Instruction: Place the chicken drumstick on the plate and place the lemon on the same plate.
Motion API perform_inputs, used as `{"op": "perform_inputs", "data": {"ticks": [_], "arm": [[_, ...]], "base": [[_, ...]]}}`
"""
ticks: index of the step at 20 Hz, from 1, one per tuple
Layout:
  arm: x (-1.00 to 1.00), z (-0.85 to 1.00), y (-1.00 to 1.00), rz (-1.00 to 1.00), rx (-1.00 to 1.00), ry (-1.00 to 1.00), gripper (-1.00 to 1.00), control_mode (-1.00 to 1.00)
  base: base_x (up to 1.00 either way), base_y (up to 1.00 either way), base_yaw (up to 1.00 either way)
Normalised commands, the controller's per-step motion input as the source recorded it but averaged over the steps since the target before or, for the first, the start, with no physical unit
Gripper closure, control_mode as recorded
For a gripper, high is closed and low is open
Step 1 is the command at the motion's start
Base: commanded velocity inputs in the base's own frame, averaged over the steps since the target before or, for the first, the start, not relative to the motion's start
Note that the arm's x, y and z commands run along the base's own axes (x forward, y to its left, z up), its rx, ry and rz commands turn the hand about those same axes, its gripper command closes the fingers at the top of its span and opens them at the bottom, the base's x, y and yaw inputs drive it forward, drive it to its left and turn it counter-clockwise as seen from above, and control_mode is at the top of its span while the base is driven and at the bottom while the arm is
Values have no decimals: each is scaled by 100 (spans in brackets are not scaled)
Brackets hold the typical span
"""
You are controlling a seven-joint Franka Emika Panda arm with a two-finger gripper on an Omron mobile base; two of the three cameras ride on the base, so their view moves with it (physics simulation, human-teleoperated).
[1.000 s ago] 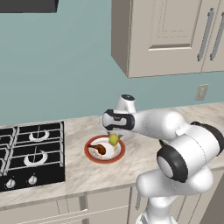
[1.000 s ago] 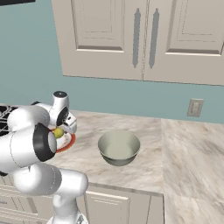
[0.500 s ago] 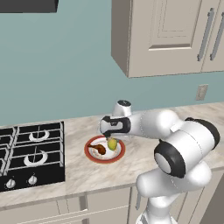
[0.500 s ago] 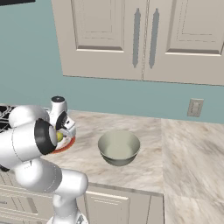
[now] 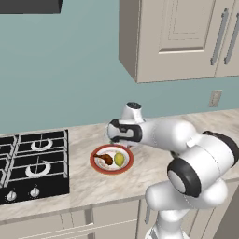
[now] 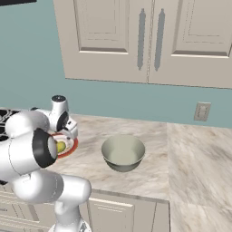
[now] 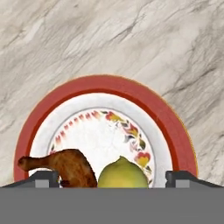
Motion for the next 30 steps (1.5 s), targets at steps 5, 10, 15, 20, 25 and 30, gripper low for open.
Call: {"op": "perform_inputs", "data": {"ticks": [5, 10, 15, 20, 25, 30], "arm": [[-46, 46, -39, 0, 0, 0, -100, -100], [-98, 34, -64, 5, 0, -4, -100, -100], [-92, 23, -38, 0, -2, 0, -100, -100], [-75, 41, -2, 0, -7, 0, -100, -100], [-59, 47, 0, 0, -7, 0, -100, -100], [-24, 51, -9, 0, -1, 0, -100, -100]], "base": [[0, 0, 0], [0, 0, 0], [0, 0, 0], [0, 0, 0], [0, 0, 0], [0, 0, 0]]}}
